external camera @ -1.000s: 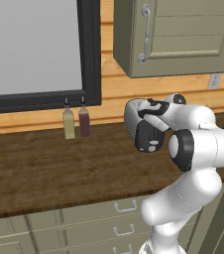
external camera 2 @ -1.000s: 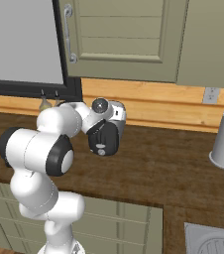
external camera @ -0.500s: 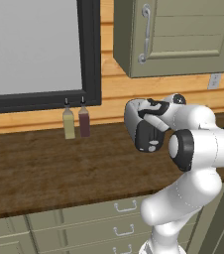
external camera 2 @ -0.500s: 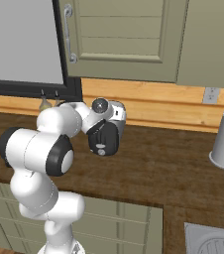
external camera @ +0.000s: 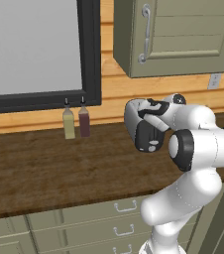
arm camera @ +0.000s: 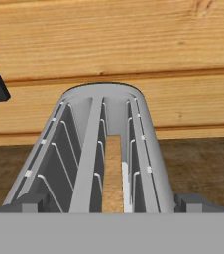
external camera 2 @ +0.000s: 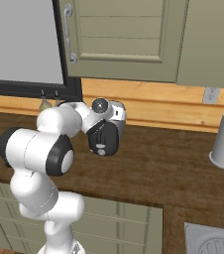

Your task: Start the toaster. Once the lever pops up, take the bread to the plate on the dining counter.

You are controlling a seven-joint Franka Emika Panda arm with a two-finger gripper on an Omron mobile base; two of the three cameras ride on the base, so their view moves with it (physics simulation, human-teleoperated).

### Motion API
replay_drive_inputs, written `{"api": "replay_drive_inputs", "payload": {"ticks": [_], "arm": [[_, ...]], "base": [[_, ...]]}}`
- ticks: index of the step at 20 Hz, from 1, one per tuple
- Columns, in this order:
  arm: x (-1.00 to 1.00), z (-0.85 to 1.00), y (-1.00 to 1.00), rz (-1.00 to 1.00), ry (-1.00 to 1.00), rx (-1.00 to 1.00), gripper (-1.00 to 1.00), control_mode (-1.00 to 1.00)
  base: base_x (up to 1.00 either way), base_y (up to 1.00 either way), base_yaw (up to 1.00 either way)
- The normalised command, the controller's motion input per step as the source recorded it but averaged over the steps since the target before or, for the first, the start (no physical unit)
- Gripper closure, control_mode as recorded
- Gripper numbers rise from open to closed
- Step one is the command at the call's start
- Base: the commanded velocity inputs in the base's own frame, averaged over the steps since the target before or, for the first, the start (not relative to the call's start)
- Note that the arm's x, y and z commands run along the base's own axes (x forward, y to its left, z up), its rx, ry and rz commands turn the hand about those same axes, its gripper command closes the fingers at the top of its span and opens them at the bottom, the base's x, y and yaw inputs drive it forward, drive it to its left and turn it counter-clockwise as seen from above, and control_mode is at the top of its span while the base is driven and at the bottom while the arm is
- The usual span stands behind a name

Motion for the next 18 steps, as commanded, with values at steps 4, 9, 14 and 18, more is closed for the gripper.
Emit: {"api": "replay_drive_inputs", "payload": {"ticks": [4, 9, 14, 18], "arm": [[0.00, 0.00, 0.00, 0.00, 0.00, 0.00, -1.00, -1.00], [0.00, 0.00, 0.00, 0.00, 0.00, 0.00, -1.00, -1.00], [0.00, 0.00, 0.00, 0.00, 0.00, 0.00, -1.00, -1.00], [0.00, 0.00, 0.00, 0.00, 0.00, 0.00, -1.00, -1.00]], "base": [[0.00, 0.00, 0.00], [0.00, 0.00, 0.00], [0.00, 0.00, 0.00], [0.00, 0.00, 0.00]]}}
